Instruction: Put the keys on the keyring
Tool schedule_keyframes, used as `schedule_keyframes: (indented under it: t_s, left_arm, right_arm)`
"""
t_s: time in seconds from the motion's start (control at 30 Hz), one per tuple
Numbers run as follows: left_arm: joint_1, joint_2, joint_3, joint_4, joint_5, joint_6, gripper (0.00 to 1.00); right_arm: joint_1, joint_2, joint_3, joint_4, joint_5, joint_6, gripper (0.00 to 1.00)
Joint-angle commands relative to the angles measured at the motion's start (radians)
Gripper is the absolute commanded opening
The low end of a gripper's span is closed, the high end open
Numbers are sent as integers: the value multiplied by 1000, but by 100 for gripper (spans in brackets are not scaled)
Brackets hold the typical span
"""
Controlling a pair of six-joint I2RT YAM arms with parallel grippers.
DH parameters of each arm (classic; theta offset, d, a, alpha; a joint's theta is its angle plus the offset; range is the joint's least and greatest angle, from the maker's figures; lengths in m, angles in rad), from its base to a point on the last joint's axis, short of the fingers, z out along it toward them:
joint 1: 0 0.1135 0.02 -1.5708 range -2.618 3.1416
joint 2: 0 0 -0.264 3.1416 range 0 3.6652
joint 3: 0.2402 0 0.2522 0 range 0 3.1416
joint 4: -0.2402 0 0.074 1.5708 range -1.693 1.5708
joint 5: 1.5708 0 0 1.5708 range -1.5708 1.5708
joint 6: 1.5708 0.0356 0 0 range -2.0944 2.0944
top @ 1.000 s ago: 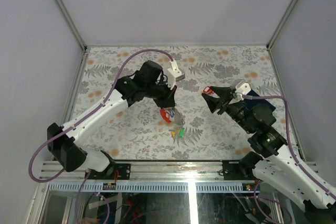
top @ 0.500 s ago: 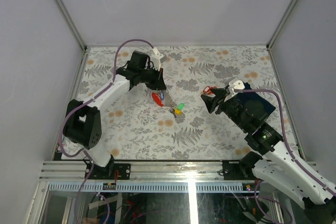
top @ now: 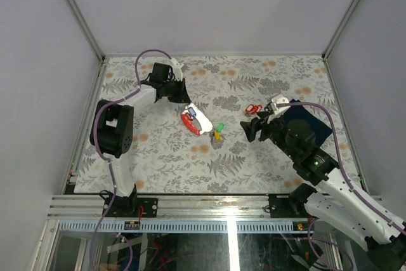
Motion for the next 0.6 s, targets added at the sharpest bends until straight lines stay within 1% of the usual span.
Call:
schedule_keyframes:
  t_s: [0.0,0.07,0.1,0.13,0.23,0.3,0.37,0.43,0.47,0.5,0.53,0.57]
  left_arm:
    - [32,42,40,133,-17,-51,0]
    - [52,55,33,168,-14,-81,6]
    - [64,55,29,185,-4,-98,11]
    - [76,51,21,205,5,-117,17]
    - [108,16,-6,251,1,-154,37]
    - [126,-20,-22,263,-14,-163,46]
    - [150,-65,-42,274,-30,-180,61]
    - [166,-117,-65,276,-69,-204,78]
    - [169,-142,-72,255,-97,-210,81]
    - [171,-178,-80,236,-118,-207,97]
    - [172,-208,-90,217,-144,-204,100]
    - [171,-241,-106,202,-174,-211,100]
  right_arm:
    - [-4,24,58,-100,40,53,83]
    - [-4,35,57,-108,27,62,89]
    - [-4,41,56,-107,16,56,96]
    - [-4,46,50,-109,5,50,100]
    - [-4,72,39,-110,-8,35,99]
    - [-4,83,30,-90,-22,10,99]
    - [-4,75,11,-52,-36,6,99]
    - [-4,95,26,-70,-34,-19,99]
    - [-4,115,41,-88,-18,-20,99]
    - [-4,140,63,-115,11,-8,99]
    - [-4,164,88,-159,45,19,99]
    - [-5,192,125,-203,67,42,99]
